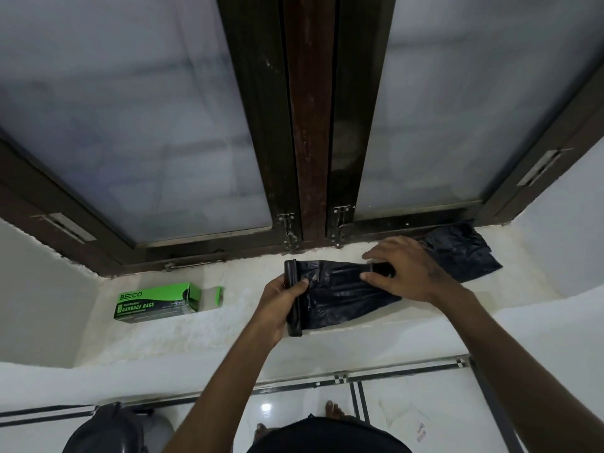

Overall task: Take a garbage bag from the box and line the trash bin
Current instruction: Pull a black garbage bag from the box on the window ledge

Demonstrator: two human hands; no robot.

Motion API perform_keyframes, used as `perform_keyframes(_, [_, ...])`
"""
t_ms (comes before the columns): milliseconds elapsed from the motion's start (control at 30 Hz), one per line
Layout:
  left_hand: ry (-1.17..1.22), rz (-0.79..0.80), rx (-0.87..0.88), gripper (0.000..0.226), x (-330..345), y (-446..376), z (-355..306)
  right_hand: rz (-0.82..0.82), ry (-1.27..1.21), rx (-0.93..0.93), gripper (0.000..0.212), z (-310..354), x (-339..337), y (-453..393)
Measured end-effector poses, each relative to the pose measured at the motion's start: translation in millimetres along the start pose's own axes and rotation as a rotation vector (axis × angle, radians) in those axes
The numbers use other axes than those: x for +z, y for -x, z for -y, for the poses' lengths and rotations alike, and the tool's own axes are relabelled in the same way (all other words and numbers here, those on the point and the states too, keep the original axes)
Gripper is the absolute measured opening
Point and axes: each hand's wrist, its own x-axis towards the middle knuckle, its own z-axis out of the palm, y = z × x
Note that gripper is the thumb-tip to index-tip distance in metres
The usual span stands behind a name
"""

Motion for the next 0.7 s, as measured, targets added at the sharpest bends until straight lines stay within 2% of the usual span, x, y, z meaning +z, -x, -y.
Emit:
perform_keyframes(100, [-0.050,0.027,0.048,0.021,3,1,-2,0.032,-0.072,-0.043,0.068,32,0,-12])
perform_keyframes(200, [-0.081,0.033,0.099,0.022,5,4,-4,0.195,-0.196,-0.005,0.067,55,6,-26])
perform_keyframes(233, [-0.079,0.022,0.112,0.020,5,4,-5,0.231,-0.248,-0.003,0.057,59,9,-29])
perform_keyframes(300, [-0.055,0.004,0.129,0.018,2,4,-6,0.234,-0.301,-0.012,0.020,62,17,-32])
perform_keyframes(333, [-0.042,0.001,0.132,0.017,1,4,-7,0.222,-0.315,-0.009,0.013,62,21,-34])
perform_keyframes(433, [-0.056,-0.005,0.137,0.017,-1,6,-7,0.157,-0.274,0.001,0.034,62,30,-36])
perform_keyframes(567, [-0.107,0.008,0.175,0.020,-4,10,-5,0.076,-0.179,-0.021,0.021,58,30,-36])
perform_keyframes(700, [-0.104,-0.010,0.178,0.020,-6,11,-7,0.036,-0.105,-0.051,0.023,56,33,-39])
